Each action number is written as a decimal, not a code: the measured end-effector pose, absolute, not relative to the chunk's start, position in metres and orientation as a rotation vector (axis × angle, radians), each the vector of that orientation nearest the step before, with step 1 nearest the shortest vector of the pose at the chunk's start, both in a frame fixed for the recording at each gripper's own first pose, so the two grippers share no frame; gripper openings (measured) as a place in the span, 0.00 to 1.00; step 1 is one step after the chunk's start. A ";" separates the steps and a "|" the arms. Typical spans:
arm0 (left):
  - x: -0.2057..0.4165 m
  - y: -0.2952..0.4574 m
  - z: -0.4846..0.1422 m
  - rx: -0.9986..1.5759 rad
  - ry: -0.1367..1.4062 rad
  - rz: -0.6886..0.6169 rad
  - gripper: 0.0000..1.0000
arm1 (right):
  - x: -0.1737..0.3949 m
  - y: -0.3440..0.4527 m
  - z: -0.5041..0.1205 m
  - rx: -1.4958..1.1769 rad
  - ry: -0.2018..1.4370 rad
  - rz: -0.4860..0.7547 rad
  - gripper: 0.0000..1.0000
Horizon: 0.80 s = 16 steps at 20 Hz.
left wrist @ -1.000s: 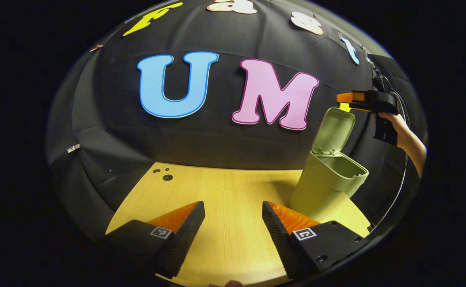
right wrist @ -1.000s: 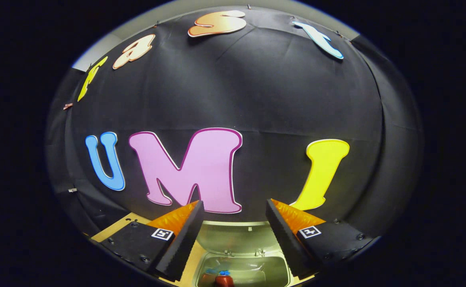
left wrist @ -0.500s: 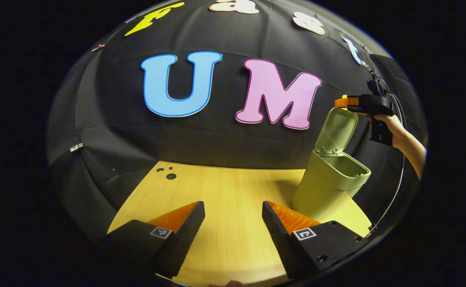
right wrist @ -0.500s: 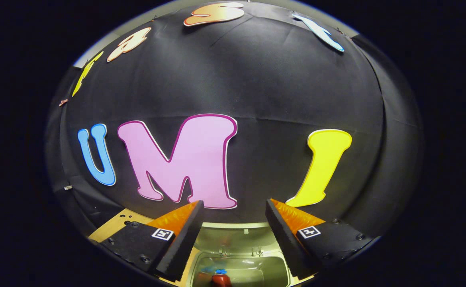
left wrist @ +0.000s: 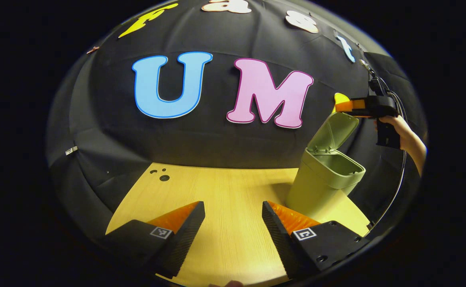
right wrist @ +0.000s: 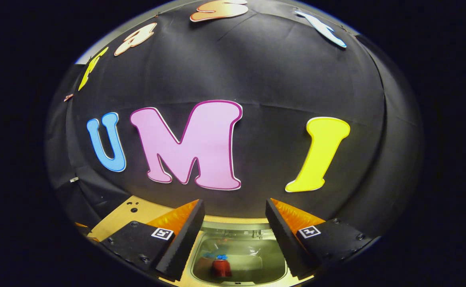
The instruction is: Press the lid of the desktop garbage bin to open it, pick up the crumpled paper on the desktop and throw it into the bin, then pick up the pop can on the desktop and drop it into the bin, and finally close the garbage bin lid.
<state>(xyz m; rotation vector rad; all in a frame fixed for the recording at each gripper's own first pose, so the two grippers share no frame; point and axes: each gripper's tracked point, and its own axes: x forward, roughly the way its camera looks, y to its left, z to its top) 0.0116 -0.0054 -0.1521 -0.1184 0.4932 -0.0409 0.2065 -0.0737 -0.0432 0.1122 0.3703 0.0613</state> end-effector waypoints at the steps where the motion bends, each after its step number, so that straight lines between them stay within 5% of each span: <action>1: 0.012 -0.007 -0.152 -0.121 0.492 -0.046 0.94 | 0.200 -0.073 -0.047 0.114 0.382 0.067 0.97; 16: 0.010 -0.018 -0.158 -0.114 0.511 -0.091 0.94 | 0.141 -0.063 -0.133 0.147 0.655 0.102 0.98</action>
